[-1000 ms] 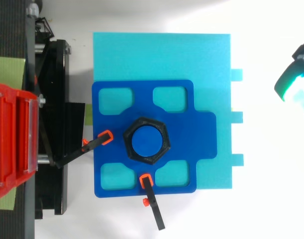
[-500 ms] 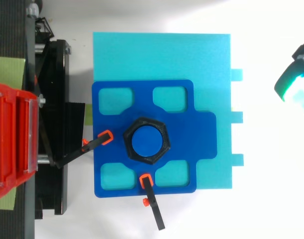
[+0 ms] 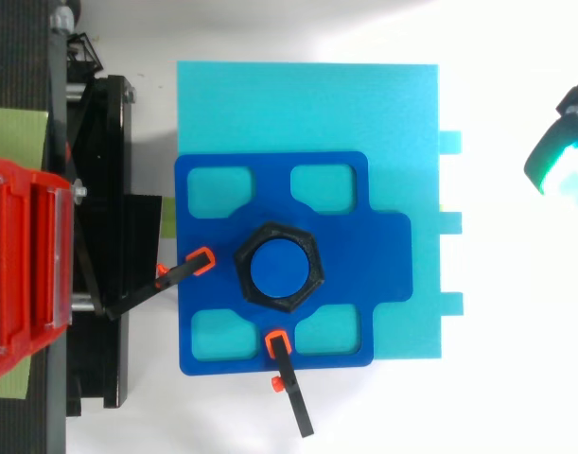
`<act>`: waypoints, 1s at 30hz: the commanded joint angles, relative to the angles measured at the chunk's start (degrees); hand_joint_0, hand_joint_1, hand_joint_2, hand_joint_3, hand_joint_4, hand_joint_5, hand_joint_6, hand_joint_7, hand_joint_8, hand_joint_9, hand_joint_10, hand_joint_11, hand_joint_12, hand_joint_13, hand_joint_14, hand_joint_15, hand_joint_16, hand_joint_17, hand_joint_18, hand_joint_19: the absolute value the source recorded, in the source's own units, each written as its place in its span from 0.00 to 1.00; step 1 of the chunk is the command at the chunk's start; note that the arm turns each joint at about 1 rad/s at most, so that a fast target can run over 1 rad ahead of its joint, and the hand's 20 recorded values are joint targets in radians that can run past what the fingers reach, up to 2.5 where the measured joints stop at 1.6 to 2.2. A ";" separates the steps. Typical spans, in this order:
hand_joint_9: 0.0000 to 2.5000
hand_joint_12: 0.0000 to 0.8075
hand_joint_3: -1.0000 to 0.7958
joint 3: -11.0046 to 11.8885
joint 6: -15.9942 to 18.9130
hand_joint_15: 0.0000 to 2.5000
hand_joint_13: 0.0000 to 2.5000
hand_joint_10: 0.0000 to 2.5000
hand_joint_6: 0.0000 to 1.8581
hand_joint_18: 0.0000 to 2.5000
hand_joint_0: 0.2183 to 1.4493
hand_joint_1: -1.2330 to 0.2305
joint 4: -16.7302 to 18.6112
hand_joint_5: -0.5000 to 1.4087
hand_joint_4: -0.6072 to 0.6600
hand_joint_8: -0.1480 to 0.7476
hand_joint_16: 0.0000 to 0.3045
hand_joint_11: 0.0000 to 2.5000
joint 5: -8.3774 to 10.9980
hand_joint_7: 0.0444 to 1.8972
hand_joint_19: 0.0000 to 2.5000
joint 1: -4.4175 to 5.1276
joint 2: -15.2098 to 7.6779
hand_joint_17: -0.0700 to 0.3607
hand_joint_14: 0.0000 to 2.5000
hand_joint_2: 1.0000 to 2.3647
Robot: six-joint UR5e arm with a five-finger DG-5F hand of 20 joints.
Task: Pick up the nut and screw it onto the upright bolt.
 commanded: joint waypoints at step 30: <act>0.40 0.36 0.31 0.04 0.00 0.13 0.36 0.00 0.27 0.28 0.28 0.48 0.00 0.19 0.68 0.43 0.12 0.13 -0.04 0.45 0.11 0.00 0.00 0.36 0.01 0.00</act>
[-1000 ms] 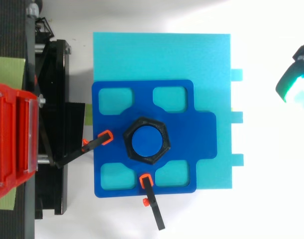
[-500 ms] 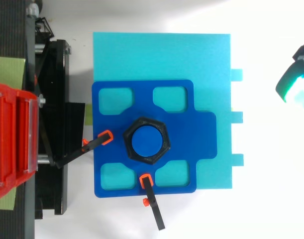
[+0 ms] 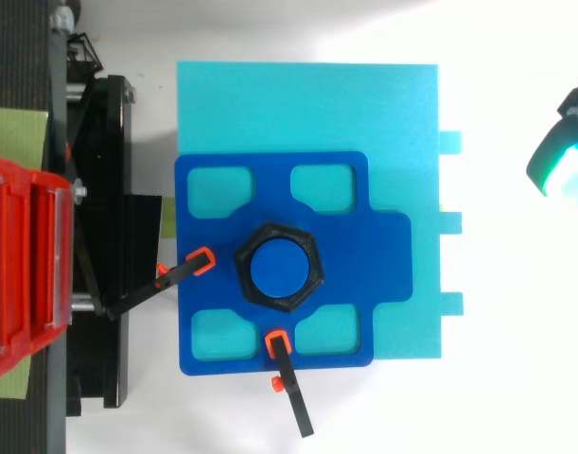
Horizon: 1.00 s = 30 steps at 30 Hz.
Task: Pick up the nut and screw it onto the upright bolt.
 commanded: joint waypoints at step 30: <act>0.04 0.44 0.28 0.04 0.00 0.00 0.00 0.00 0.27 0.00 0.23 0.64 0.00 0.14 0.55 0.39 0.15 0.00 -0.01 0.34 0.00 0.00 0.00 0.40 0.00 0.00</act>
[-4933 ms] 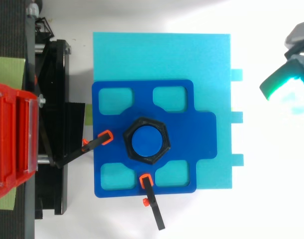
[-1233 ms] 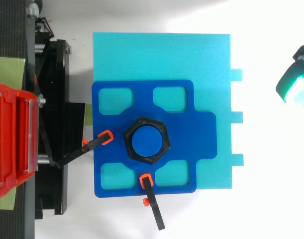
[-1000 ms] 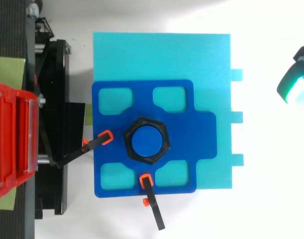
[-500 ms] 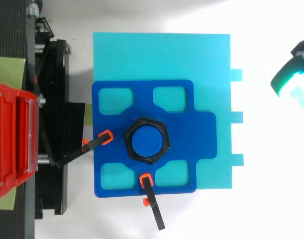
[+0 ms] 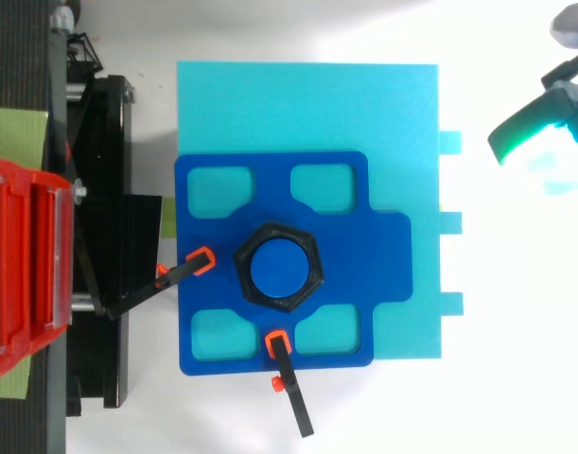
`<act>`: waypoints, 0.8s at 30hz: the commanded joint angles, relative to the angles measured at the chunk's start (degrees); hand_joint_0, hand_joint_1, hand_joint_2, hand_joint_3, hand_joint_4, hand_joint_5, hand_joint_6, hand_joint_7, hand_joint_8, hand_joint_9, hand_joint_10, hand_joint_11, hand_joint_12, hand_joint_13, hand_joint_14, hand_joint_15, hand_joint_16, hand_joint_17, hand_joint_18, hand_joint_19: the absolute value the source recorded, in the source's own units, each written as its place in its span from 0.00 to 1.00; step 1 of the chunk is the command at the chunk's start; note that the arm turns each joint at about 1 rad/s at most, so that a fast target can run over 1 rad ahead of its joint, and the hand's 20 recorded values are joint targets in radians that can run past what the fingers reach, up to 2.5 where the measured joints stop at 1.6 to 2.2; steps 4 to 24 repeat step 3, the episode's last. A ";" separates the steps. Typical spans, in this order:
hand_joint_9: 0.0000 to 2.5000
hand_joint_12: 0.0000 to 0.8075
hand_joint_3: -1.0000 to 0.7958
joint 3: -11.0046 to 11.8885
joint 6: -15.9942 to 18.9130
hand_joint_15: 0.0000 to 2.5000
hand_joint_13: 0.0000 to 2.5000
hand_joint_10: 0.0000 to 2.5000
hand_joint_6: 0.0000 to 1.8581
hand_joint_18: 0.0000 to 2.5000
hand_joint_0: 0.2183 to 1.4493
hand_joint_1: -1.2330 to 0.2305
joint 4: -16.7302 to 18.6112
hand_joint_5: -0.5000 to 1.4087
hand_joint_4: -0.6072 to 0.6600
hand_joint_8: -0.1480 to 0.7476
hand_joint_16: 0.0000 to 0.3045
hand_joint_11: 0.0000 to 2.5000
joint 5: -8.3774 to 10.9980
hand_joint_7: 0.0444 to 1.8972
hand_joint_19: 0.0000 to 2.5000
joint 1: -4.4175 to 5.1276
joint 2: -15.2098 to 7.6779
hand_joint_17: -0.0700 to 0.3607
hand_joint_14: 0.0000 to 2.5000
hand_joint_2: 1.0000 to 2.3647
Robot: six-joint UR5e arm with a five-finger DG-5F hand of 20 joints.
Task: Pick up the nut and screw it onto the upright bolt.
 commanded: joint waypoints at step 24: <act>0.00 0.45 0.28 0.03 0.00 0.00 0.00 0.00 0.27 0.00 0.23 0.66 0.00 0.13 0.54 0.38 0.15 0.00 -0.04 0.37 0.00 0.00 0.00 0.40 0.00 0.00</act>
